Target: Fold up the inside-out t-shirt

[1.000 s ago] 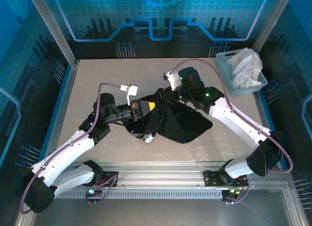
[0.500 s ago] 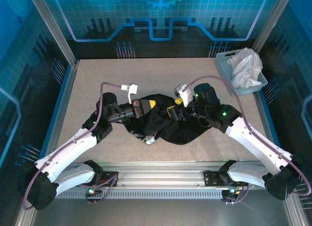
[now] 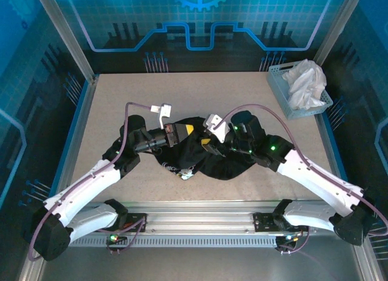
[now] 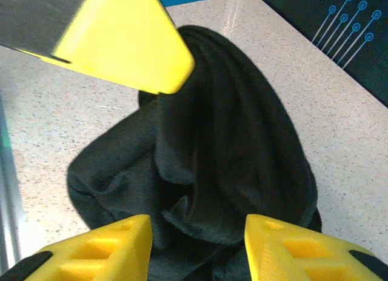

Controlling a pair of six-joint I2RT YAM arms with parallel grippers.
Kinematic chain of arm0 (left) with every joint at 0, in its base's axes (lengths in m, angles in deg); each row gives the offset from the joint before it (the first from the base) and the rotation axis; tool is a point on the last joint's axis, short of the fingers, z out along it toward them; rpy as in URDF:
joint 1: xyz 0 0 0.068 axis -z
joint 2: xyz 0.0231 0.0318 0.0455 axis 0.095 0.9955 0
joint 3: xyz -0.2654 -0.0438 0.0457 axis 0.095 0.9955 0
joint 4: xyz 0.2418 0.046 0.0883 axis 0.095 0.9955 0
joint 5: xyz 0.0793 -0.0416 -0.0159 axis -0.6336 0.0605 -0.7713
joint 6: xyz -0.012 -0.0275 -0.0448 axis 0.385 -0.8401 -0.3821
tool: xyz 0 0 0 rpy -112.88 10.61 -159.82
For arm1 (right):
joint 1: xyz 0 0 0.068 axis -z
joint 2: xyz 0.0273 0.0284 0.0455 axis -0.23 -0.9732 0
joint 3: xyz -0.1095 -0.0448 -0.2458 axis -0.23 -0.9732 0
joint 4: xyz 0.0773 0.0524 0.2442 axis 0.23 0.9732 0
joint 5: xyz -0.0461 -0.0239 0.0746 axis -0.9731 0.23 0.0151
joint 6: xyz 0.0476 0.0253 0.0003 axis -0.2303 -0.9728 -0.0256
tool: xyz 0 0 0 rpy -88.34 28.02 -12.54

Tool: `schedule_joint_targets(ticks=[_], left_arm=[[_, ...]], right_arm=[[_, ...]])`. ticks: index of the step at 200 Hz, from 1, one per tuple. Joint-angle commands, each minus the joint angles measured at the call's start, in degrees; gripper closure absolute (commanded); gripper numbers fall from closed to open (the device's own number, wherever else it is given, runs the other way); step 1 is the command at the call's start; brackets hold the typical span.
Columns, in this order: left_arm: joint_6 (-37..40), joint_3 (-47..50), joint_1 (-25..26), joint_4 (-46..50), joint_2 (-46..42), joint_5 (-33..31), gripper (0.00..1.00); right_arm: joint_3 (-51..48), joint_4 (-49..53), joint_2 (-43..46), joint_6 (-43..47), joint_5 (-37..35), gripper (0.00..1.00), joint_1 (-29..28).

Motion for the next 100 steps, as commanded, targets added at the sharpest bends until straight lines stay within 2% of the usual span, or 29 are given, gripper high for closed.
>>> schedule_joint_targets(ticks=[1, 22, 42, 73, 87, 100], left_arm=[[0.4, -0.4, -0.6, -1.1, -0.9, 0.1, 1.00], [0.6, -0.3, -0.6, -1.0, -0.9, 0.0, 1.00], [0.7, -0.3, -0.7, -0.5, -1.0, -0.3, 1.00], [0.3, -0.4, -2.0, 2.6, -1.3, -3.2, 1.00], [-0.7, -0.1, -3.4, 4.2, -1.3, -4.8, 1.00], [-1.7, 0.3, -4.9, 4.8, -1.2, -5.6, 1.00]], right_arm=[[2.7, -0.9, -2.9, 3.4, -1.4, 0.55, -0.5], [3.4, -1.0, -4.2, 3.6, -0.6, 0.64, -0.5], [3.7, -1.1, -4.4, 3.2, 0.4, 0.82, -0.6], [2.5, -0.6, -1.9, 2.3, 2.5, 0.93, -0.2], [1.8, -0.3, 0.3, 1.3, 5.8, 1.00, 0.9], [1.4, -0.4, 2.1, 0.1, 11.1, 1.00, 3.0]])
